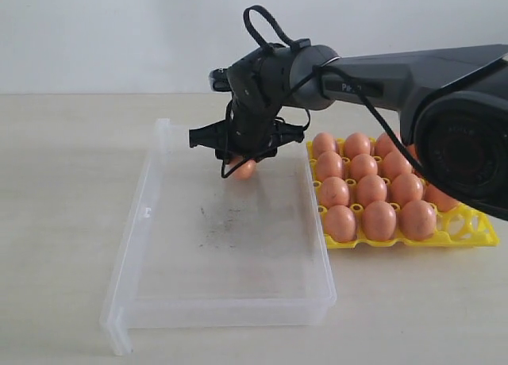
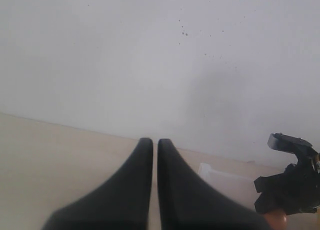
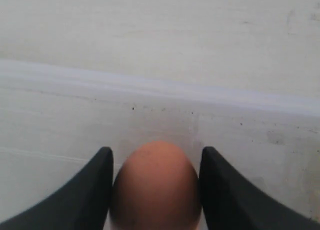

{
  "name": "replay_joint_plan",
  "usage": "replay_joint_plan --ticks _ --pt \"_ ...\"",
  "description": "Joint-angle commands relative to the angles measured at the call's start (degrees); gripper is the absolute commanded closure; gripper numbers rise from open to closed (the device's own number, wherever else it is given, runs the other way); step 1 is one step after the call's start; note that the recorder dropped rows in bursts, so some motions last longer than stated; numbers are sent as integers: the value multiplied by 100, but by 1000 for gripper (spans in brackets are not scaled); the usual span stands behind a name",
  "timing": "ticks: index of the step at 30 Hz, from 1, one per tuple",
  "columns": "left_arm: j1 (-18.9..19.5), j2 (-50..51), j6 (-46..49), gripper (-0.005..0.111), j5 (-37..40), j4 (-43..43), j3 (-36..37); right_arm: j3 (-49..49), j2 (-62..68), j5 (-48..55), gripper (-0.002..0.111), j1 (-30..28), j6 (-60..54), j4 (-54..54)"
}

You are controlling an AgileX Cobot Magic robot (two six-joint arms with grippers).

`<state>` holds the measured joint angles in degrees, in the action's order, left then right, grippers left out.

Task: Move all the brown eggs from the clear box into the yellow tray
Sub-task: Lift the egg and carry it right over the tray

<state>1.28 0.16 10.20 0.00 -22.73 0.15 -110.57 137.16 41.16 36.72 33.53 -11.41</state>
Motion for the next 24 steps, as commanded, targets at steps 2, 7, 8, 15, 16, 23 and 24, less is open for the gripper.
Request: replay_joint_plan --ticks 2,7,8,15,16,23,24 --pt "-45 -16 43 103 0 -19 -15 13 8 298 97 -14 -435 66" --pt "-45 -16 43 103 0 -19 -15 13 -4 -370 109 36 -580 118" --pt "-45 -16 43 103 0 -19 -15 27 -4 -549 109 69 -537 -57" --pt "-45 -16 43 103 0 -19 -15 753 -218 -2558 109 578 2090 -3702" --pt "-45 -16 43 103 0 -19 -15 803 -241 -2491 109 637 2748 -4466" --pt "-45 -16 43 103 0 -19 -15 1762 -678 -776 109 1234 4872 -8510" --pt "-45 -16 43 103 0 -19 -15 1933 -749 -532 109 1349 5105 -8854"
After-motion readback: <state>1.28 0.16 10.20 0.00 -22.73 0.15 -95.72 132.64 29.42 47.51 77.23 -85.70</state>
